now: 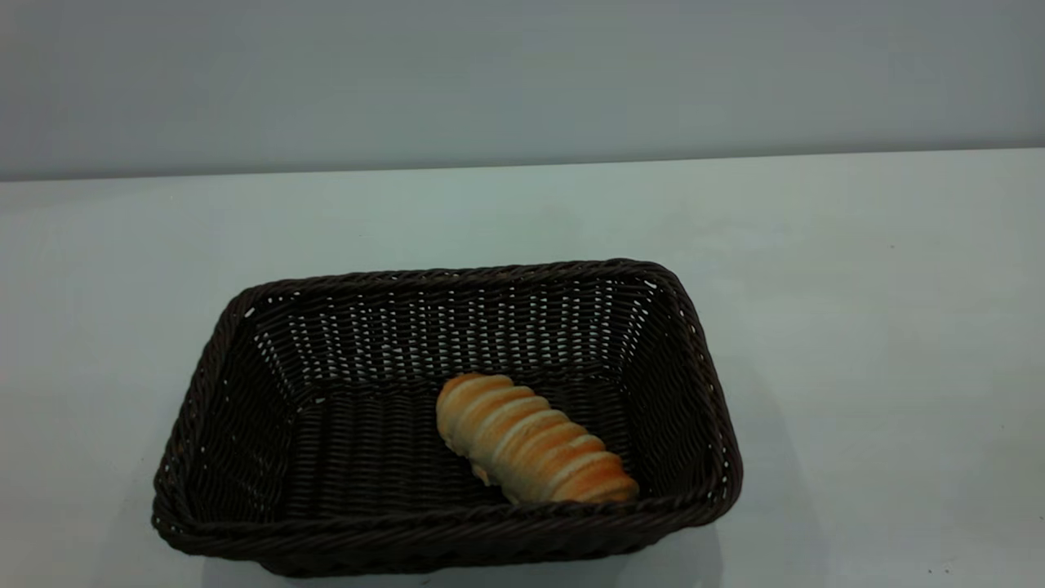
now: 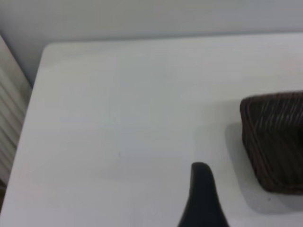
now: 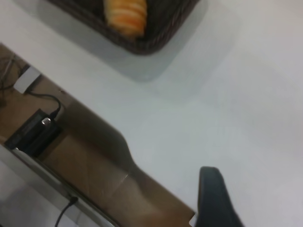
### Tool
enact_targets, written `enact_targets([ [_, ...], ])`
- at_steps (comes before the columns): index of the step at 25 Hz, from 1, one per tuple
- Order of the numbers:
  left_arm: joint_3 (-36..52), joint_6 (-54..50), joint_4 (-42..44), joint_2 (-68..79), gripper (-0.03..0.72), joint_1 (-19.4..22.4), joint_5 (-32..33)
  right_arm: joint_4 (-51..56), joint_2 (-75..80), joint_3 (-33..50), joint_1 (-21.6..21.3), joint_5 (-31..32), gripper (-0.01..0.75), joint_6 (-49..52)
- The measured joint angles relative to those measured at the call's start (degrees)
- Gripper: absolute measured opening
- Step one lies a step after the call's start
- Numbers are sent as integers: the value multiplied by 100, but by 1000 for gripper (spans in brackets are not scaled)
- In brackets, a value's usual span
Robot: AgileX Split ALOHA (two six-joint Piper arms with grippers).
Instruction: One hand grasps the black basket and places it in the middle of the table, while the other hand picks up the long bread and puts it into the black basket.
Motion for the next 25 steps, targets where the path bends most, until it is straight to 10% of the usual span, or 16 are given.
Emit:
enact_targets([
  [25,1765,-164,-56,-981,594,0,-47,-38,-1819,295,0,383,359,126],
])
